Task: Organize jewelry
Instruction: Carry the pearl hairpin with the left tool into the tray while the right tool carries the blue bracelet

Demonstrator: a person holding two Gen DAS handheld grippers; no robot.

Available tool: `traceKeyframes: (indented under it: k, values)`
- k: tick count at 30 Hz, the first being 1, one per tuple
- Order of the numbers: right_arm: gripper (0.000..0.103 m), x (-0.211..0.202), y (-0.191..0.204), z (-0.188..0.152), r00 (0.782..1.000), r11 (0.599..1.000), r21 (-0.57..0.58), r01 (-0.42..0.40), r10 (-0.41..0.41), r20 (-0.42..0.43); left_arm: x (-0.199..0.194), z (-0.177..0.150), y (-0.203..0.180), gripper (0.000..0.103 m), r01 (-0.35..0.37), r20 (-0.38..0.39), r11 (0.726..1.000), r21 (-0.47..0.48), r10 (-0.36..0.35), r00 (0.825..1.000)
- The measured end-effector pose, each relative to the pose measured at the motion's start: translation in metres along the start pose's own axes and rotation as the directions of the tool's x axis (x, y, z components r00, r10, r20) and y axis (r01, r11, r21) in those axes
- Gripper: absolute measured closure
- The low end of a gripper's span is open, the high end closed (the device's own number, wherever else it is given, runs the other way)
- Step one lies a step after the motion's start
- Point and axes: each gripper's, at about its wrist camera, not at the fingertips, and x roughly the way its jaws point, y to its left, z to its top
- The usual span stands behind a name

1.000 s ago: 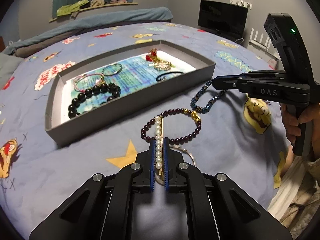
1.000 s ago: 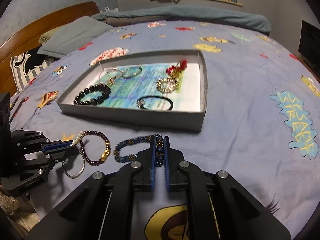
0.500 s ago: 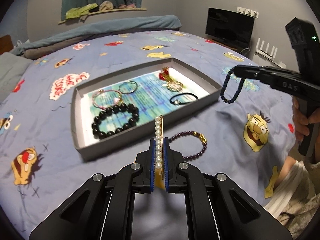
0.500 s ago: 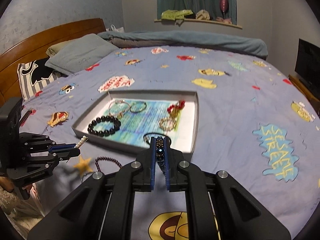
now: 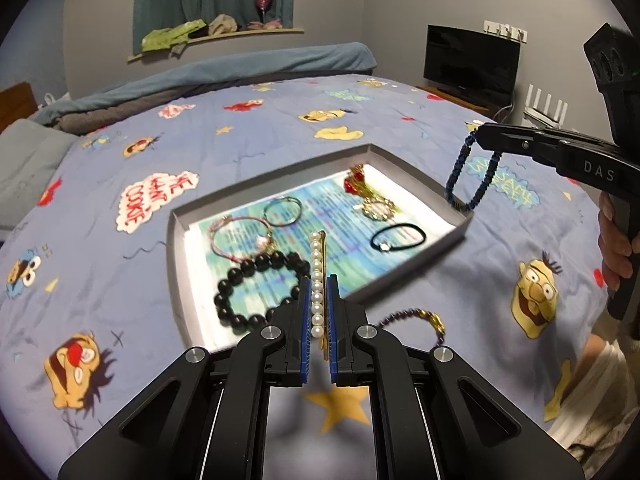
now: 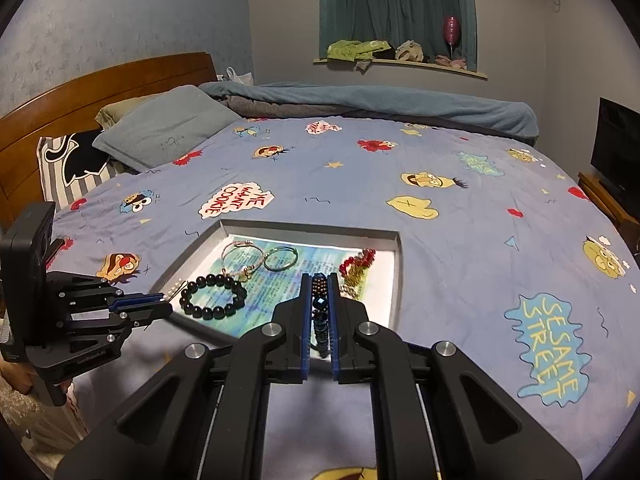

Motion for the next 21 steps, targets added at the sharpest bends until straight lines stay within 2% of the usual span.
traceKeyframes:
  k: [7,14,21]
  values:
    - [0.096,0.024,0.005,0.006,0.999,1.000,0.005,-0.031,0.031,-0.010,0.024,0.015,0.011,0.095,-0.019,-0.006,1.000,-0.001,0.019,1.000]
    - [0.096,0.050,0.003,0.005,0.995,0.995,0.052,-0.089,0.091,-0.041,0.061,0.029,0.015,0.095,0.037,-0.047,0.999,-0.029,-0.039,0.998]
    - [0.096,0.069,0.015,-0.001,0.985,0.987,0.052,-0.150,0.154,-0.081,0.095,0.034,0.014,0.095,0.051,-0.103,0.998,-0.034,-0.055,0.993]
